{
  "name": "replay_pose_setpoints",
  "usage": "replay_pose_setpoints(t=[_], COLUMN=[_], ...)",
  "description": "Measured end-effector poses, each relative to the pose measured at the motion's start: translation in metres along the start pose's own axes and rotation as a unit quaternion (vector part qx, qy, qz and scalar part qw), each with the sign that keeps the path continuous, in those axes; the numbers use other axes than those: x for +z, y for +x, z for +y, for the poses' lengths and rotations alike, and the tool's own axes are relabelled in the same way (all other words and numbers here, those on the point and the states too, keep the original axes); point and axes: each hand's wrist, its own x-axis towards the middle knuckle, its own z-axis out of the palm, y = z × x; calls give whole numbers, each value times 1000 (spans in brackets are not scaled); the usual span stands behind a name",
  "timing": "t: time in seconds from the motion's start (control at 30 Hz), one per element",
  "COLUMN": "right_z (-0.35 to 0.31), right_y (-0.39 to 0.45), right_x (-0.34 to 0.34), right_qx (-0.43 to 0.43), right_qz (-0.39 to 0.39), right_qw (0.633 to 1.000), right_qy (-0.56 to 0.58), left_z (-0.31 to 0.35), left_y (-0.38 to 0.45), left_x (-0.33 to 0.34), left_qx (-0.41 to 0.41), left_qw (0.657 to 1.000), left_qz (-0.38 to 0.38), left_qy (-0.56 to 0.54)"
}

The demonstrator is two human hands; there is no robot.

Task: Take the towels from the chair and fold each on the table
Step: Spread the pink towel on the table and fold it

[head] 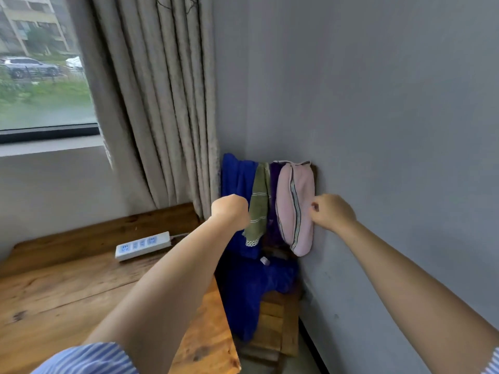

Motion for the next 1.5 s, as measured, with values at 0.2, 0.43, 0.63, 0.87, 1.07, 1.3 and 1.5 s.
replay_pose_setpoints(t=[0.2,0.43,0.63,0.87,1.07,1.3,1.5], right_z=[42,54,59,64,68,54,-16], right_y=[115,203,246,262,264,258,232], right_x=[29,64,86,97,95,52,4], right_qx=[27,64,117,145,163,102,-53], right_qz=[-21,-46,-13,4,41,173,233], right_qw=[999,995,989,987,977,944,923], right_qy=[43,67,91,71,134,262,302], left_z=[24,65,83,95,93,78,18], left_y=[127,228,283,317,316,292,229], left_x=[14,35,52,66,65,20,-32], left_qx=[-7,6,15,-18,-15,-18,-50], left_qw=[999,988,981,975,951,867,823], left_qz=[-34,-61,-50,-36,3,97,209], left_qy=[-28,-144,-187,-218,-309,-488,-525])
